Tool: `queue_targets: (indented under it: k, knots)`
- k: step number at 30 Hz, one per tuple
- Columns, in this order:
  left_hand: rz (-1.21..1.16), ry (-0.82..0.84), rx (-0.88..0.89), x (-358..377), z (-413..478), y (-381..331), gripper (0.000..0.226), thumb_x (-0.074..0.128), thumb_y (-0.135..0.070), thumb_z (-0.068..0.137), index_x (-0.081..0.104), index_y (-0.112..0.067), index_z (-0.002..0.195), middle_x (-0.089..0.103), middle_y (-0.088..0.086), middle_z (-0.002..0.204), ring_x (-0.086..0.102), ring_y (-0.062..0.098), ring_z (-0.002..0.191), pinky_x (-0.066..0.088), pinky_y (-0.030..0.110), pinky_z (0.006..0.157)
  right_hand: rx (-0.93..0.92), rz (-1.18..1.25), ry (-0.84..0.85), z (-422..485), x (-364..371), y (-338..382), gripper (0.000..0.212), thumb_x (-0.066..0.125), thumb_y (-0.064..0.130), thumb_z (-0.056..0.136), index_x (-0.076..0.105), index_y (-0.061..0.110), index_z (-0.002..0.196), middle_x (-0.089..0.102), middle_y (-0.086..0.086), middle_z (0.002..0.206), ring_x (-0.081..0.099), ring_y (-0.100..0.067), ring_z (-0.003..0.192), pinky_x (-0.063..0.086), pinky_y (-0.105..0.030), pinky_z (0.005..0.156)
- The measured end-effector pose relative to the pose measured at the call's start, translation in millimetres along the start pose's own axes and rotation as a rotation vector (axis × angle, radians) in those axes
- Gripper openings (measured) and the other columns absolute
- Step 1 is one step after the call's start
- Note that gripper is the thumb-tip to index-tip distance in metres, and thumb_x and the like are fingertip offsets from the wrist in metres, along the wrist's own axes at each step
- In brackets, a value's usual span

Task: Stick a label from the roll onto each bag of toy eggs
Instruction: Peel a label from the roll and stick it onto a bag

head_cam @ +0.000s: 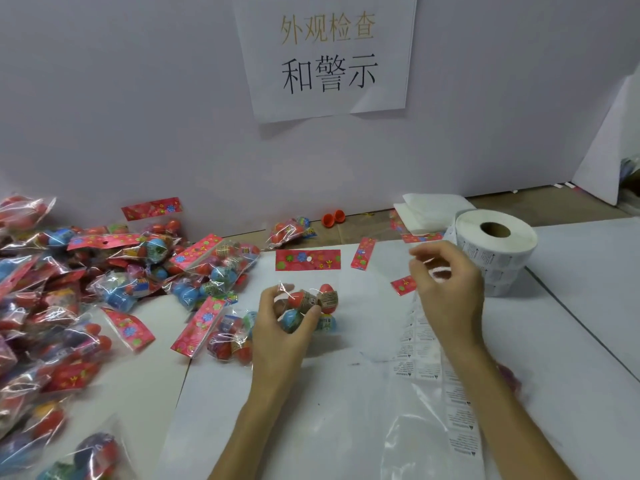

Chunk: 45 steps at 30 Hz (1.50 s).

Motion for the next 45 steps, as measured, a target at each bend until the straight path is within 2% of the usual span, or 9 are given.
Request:
queue_targets:
  k: [5,8,11,19,27,32,36,40,45]
  knots:
    - [0.176,-0.01,0.086,8.6,-5.9,-4.5,0.088,0.083,-0.019,0.084,0.03,-0.033,0.153,0.061,-0.006,0.132,0.067,0.006,0.109,0.047,0.005,0.09,0.121,-0.338,-0.024,3.0,-6.5,-12.5,0.045,0.077,0.005,0.08,0.065,0.017,0.122,0.054,-0.007,0.131,0.047,-0.029,0.124,0.037,-0.031,0.095]
    - [0.207,-0.065,0.086,7.5,-3.6,-6.2,0.1,0.084,-0.013,0.083,0.023,-0.026,0.161,0.04,-0.002,0.16,0.042,0.016,0.145,0.037,0.028,0.115,0.212,-0.187,0.011,3.3,-5.8,-14.3,0.053,0.077,0.001,0.079,0.059,0.019,0.126,0.046,-0.006,0.137,0.049,-0.025,0.124,0.038,-0.017,0.084]
    - [0.327,-0.161,0.171,4.8,-4.0,-9.5,0.091,0.083,-0.01,0.084,0.031,-0.017,0.159,0.032,0.004,0.166,0.028,0.021,0.153,0.019,0.009,0.118,0.295,-0.088,0.013,1.5,-5.2,-13.5,0.06,0.079,0.001,0.079,0.052,0.022,0.128,0.046,-0.001,0.135,0.056,-0.021,0.113,0.044,-0.018,0.074]
    - [-0.012,0.119,0.228,17.1,-24.0,-21.3,0.029,0.073,-0.015,0.095,0.06,-0.032,0.115,0.072,-0.002,0.089,0.074,0.017,0.071,0.061,0.027,0.064,0.529,0.156,0.138,-0.8,-0.4,-13.4,0.039,0.068,0.01,0.09,0.054,0.03,0.121,0.077,0.001,0.09,0.074,-0.021,0.079,0.059,-0.039,0.073]
    - [-0.254,0.583,-0.293,30.7,-35.7,-25.2,0.059,0.086,-0.034,0.081,0.054,-0.035,0.131,0.076,-0.004,0.088,0.07,0.008,0.073,0.053,0.022,0.058,0.61,0.396,0.036,5.1,-5.1,-15.2,0.029,0.067,0.008,0.091,0.064,0.03,0.109,0.075,0.0,0.103,0.074,-0.018,0.091,0.06,-0.039,0.078]
    - [-0.349,0.536,-0.287,37.5,-36.2,-20.7,0.064,0.074,-0.007,0.075,0.054,-0.029,0.131,0.076,0.024,0.103,0.073,0.034,0.087,0.059,0.041,0.077,0.235,0.012,-0.017,0.4,-4.7,-3.5,0.039,0.071,0.001,0.087,0.057,0.021,0.118,0.064,0.005,0.115,0.064,-0.01,0.1,0.05,-0.017,0.074]
    - [-0.353,0.479,-0.256,38.8,-36.8,-18.8,0.06,0.077,-0.007,0.073,0.06,-0.032,0.125,0.076,0.015,0.085,0.072,0.025,0.075,0.056,0.029,0.067,-0.32,-0.03,0.207,-6.1,-8.0,20.0,0.015,0.067,0.003,0.088,0.072,0.016,0.093,0.067,0.009,0.093,0.063,-0.009,0.083,0.049,-0.014,0.069]
    - [-0.39,0.471,-0.229,40.2,-34.8,-17.7,0.053,0.076,-0.004,0.076,0.062,-0.033,0.119,0.071,0.01,0.074,0.07,0.022,0.069,0.054,0.025,0.064,-0.321,-0.117,0.657,-17.5,1.4,25.4,0.012,0.071,0.01,0.083,0.075,0.02,0.088,0.069,0.014,0.091,0.062,-0.012,0.09,0.053,-0.03,0.08]
    - [-0.482,0.457,-0.257,38.1,-30.8,-18.4,0.058,0.084,-0.015,0.072,0.062,-0.024,0.125,0.073,0.031,0.097,0.073,0.034,0.09,0.059,0.041,0.086,-0.292,-0.244,0.764,-17.6,0.4,18.5,0.014,0.07,0.019,0.076,0.071,0.029,0.087,0.061,0.018,0.099,0.052,-0.008,0.105,0.039,-0.039,0.099]
Point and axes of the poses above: each hand's wrist, its own z-axis towards the middle knuckle, its own x-axis out of the palm, y = z × x, the point moved 1 cm from there along z, towards the middle knuckle
